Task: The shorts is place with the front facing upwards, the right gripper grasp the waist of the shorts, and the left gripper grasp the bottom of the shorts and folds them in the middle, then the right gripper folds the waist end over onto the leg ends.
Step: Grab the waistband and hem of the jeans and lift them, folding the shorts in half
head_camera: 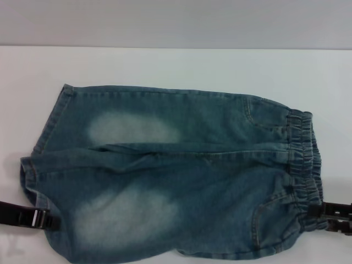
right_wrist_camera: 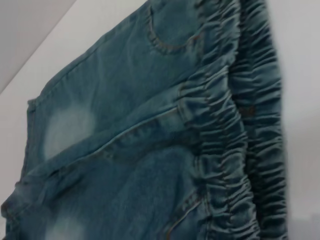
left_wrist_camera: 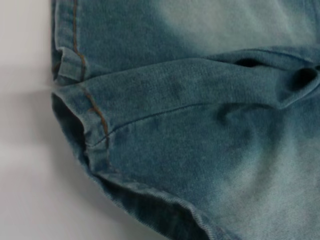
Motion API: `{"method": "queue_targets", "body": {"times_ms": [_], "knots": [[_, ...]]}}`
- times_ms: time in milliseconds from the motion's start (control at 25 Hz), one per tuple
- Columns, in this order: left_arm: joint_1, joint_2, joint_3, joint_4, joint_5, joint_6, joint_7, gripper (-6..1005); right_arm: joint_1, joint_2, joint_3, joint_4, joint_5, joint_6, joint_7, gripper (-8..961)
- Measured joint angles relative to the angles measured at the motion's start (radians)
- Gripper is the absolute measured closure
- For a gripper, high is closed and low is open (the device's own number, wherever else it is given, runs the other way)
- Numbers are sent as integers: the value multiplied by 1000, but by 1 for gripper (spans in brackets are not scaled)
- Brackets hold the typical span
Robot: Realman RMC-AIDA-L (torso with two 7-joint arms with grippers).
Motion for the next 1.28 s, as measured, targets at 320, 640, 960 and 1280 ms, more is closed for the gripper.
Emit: {"method": "queue_targets", "body": {"times_ms": [320, 640, 960, 1280], "knots": [[1, 0, 9, 5, 0, -2, 3, 911, 15, 1, -21, -11, 25, -7, -1, 240], [-2, 0, 12, -2, 0, -10, 2, 911, 20, -6, -37, -25, 88, -2, -22, 271], [-12, 0, 13, -5, -2, -22, -1, 911, 28, -10, -35, -37, 89, 12, -57, 301], [-13, 0, 13, -7, -3, -22, -2, 911, 34, -11, -32, -48, 93, 20, -59, 639]]}}
